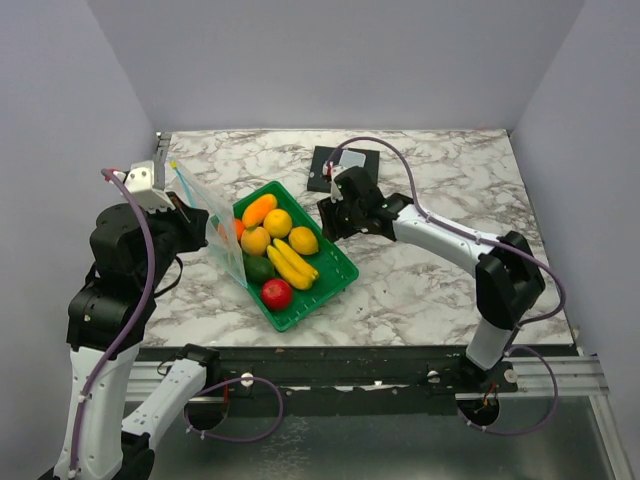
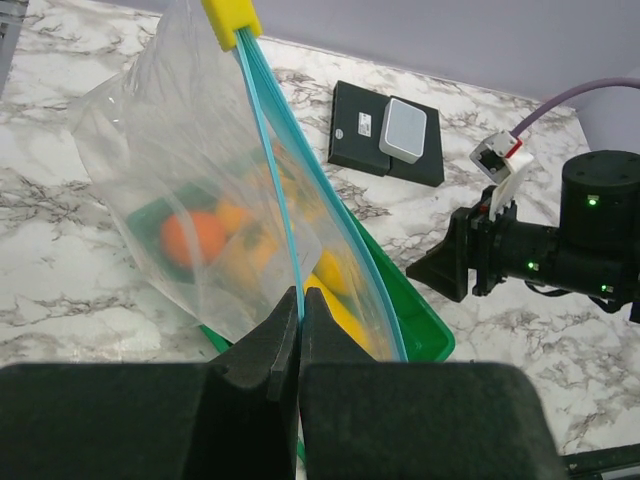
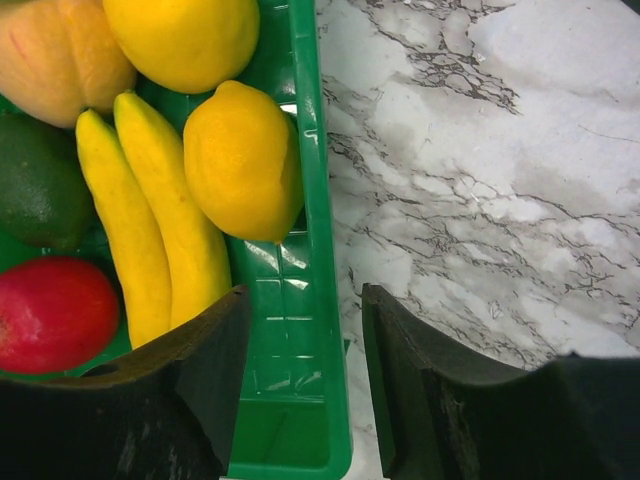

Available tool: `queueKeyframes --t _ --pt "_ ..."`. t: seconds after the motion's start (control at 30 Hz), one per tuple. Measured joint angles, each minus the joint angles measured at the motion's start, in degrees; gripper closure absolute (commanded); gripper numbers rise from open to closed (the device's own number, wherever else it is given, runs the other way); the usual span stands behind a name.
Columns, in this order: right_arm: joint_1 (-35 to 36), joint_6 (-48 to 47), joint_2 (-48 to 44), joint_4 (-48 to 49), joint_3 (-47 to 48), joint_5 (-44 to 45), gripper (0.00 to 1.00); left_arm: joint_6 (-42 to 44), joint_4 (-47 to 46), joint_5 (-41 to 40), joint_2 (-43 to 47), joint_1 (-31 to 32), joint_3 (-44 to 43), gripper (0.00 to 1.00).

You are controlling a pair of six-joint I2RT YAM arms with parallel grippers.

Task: Place the food in the zip-top bag and seal the zipper
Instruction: Move the bin to the center of the board.

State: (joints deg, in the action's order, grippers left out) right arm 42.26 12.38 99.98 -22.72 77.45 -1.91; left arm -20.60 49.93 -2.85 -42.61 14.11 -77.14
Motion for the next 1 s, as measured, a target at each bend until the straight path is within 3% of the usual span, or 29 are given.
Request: queueKeyframes --t 0.67,0.77,1.0 --pt "0.7 1.2 9.4 -1.4 2.4 2.8 0.58 0.1 1.0 0.0 1.0 0.0 0.1 1.0" --pt "1.1 1.1 10.8 -1.4 3.2 2.8 0.65 0.1 1.2 0.0 1.0 0.0 0.2 1.0" --pt "1.6 0.8 11.1 -1.8 3.4 3.5 0.92 0.1 1.7 0.0 1.3 0.0 0.8 1.0"
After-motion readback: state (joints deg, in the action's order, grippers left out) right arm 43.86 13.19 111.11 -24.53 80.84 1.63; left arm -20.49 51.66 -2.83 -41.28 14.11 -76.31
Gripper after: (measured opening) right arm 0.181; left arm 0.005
